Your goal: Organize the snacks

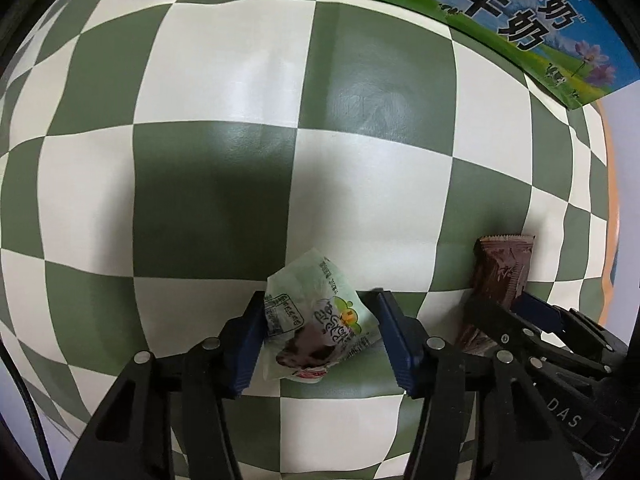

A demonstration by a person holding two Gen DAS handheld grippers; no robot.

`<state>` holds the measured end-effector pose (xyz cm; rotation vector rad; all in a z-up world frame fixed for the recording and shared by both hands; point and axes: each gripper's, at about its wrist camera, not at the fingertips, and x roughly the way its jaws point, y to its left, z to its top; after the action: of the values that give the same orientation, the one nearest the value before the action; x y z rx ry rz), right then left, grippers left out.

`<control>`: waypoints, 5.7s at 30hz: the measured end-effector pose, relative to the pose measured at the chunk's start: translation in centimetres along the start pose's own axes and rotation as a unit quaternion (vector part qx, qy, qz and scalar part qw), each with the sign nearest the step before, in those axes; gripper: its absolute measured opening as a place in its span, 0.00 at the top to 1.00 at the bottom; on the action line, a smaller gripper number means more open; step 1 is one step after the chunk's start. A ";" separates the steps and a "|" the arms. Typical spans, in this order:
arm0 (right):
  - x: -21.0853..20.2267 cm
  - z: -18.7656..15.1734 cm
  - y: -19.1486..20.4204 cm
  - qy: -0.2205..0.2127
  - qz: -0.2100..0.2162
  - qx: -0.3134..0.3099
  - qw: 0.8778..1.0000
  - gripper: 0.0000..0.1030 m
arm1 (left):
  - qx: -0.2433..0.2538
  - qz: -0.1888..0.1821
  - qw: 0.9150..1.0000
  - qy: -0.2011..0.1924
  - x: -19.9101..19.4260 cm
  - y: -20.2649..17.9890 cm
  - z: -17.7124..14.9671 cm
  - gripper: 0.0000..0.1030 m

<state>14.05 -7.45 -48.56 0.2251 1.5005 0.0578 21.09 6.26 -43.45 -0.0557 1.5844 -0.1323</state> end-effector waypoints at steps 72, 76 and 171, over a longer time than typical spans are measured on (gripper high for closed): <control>-15.5 20.7 3.4 -0.140 -0.078 -0.029 0.987 0.01 | 0.008 0.034 0.990 -0.133 -14.3 -4.2 17.6 0.06; -16.8 19.7 3.6 -0.157 -0.083 -0.035 0.983 0.01 | 0.008 0.033 0.988 -0.153 -15.9 -4.4 16.2 0.06; -32.1 3.5 5.3 -0.354 -0.116 -0.041 0.927 0.00 | 0.012 0.082 0.940 -0.332 -28.4 -8.1 1.8 0.00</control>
<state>15.70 -8.31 -15.92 -0.0091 0.7903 -0.1401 23.01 1.53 -14.35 0.0489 0.9055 0.0020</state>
